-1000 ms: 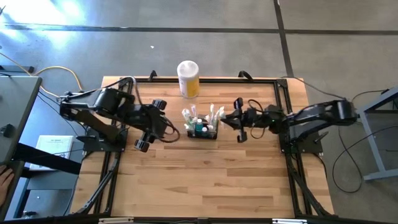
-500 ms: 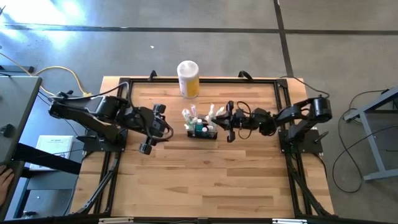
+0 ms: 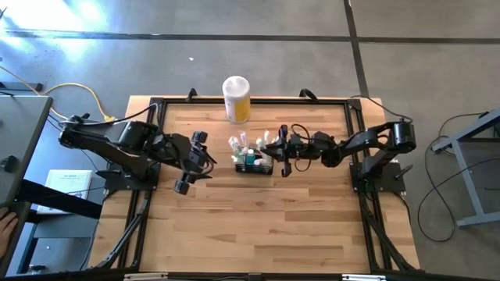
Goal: Pick & Place toothbrushing station
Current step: Put the green toothbrush into the right section wire organizer
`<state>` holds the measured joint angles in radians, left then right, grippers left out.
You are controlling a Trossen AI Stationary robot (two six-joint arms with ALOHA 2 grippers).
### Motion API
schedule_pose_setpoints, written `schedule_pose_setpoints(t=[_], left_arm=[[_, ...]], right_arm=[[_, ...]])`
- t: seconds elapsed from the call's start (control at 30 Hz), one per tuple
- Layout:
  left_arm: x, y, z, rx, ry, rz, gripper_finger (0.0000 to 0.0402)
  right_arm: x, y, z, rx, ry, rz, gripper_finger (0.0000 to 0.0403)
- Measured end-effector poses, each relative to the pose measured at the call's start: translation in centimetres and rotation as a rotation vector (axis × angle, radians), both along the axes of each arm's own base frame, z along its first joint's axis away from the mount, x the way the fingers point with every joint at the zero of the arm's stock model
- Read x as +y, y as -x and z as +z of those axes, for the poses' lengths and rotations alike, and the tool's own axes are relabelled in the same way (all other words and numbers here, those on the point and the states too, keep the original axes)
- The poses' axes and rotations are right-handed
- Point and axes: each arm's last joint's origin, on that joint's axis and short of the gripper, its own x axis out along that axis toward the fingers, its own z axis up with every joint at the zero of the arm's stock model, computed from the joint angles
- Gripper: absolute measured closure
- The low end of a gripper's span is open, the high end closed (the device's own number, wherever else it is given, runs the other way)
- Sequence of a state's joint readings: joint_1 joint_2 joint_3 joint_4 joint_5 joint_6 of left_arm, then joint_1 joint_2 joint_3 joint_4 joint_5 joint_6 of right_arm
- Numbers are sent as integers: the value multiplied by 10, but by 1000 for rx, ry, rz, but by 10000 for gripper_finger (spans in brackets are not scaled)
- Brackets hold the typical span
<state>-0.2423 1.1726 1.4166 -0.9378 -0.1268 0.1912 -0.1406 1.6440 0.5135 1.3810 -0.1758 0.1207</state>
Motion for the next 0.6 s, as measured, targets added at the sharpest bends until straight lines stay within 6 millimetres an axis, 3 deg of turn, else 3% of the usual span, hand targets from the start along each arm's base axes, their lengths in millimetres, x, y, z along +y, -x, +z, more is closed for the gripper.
schedule_pose_setpoints(t=[0.3,0.6], left_arm=[[3,9,3,-4,23,35,194],[6,7,5,-22,-13,29,194]], right_arm=[[-2,6,-13,78,0,-16,387],[-12,8,-14,79,8,-10,387]])
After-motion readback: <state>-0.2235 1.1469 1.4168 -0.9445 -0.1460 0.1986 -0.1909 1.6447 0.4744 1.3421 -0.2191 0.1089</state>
